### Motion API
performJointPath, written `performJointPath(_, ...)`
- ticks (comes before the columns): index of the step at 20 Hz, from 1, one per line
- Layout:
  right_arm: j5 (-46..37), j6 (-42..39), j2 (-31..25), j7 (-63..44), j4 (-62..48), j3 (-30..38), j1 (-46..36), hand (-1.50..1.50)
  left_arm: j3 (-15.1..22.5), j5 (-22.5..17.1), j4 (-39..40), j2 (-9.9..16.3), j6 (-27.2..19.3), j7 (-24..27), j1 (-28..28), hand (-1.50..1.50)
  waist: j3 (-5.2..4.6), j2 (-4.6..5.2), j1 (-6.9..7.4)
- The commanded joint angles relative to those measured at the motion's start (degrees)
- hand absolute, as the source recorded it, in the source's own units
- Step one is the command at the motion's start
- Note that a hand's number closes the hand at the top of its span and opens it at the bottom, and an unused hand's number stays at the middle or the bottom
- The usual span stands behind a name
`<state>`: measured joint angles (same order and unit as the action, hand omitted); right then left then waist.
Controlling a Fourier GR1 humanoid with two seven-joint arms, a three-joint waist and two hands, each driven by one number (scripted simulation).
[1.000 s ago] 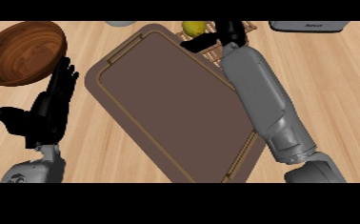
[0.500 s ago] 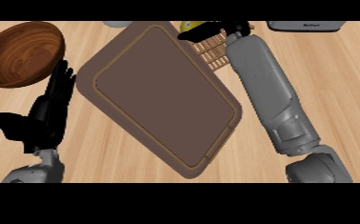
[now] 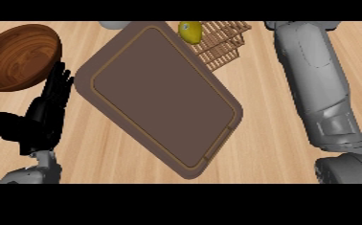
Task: Pick the lemon from the tray and place it in the tiered shelf
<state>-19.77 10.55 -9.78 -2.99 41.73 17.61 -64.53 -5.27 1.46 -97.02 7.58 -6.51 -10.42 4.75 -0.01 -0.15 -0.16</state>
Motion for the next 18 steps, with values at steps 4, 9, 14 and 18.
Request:
performJointPath(4, 5.7, -9.8, -11.8, -6.2, 7.4, 4.4, 6.3, -1.5, 0.5, 0.9, 0.6, -1.0, -0.1, 2.8, -3.0, 0.0, -0.01, -0.15, -0.68)
performJointPath(9, 11.1, -18.5, -18.3, -1.2, 7.8, 7.9, 12.8, -1.5, -1.5, -1.5, -2.7, 0.6, 1.5, 1.2, -3.4, 0.0, 0.03, 0.1, 0.18)
performJointPath(14, 14.3, -20.9, -19.5, -6.0, 13.2, 7.4, 14.7, -1.5, 1.9, 1.4, -1.7, -2.6, -0.5, 2.0, -3.2, 0.0, 0.0, 0.04, 0.19)
performJointPath(18, 16.0, -25.3, -22.9, 1.8, 8.3, 8.5, 17.4, -1.5, -1.9, -0.6, 2.0, 0.5, 1.7, 3.0, -0.5, 0.0, 0.0, 0.25, 0.34)
